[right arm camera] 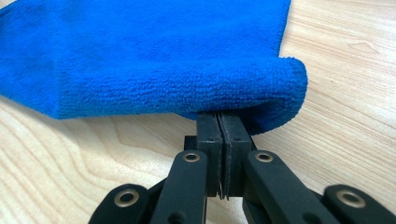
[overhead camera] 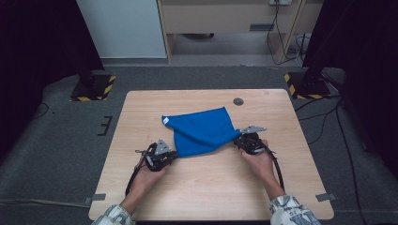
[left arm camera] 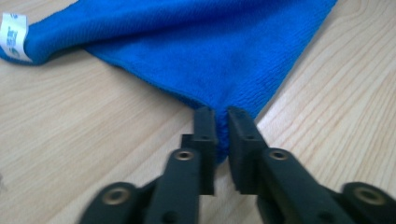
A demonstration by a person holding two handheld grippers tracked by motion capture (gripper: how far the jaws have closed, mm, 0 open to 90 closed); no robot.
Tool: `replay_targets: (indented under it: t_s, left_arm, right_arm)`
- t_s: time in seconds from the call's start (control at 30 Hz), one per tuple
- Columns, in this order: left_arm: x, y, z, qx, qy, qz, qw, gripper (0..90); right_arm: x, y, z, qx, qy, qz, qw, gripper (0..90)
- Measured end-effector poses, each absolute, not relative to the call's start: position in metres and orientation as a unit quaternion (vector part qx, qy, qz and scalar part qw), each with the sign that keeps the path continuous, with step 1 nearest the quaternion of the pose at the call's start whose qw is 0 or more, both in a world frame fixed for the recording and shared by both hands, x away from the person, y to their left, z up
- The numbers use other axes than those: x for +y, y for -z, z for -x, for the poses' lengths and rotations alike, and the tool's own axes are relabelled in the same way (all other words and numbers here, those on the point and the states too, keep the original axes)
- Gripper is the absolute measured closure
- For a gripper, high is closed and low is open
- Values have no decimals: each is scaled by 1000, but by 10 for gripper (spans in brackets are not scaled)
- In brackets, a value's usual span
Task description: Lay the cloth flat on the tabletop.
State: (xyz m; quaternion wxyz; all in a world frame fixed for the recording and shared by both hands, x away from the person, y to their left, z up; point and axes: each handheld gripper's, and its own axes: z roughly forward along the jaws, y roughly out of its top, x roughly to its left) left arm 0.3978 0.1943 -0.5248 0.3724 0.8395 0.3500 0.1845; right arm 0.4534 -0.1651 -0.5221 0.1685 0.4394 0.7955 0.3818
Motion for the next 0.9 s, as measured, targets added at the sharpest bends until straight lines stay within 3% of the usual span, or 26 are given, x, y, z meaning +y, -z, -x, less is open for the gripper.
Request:
replay_targets:
  t_s: [0.5, 0.9]
  left_arm:
    - [202, 502, -391, 371, -188, -813, 409, 869]
    - [200, 520, -414, 402, -170, -819, 371, 859]
  right_arm:
    - [-179, 505, -425, 809, -385, -413, 161, 888]
    - [-186, 502, -407, 820, -379, -403, 148, 889]
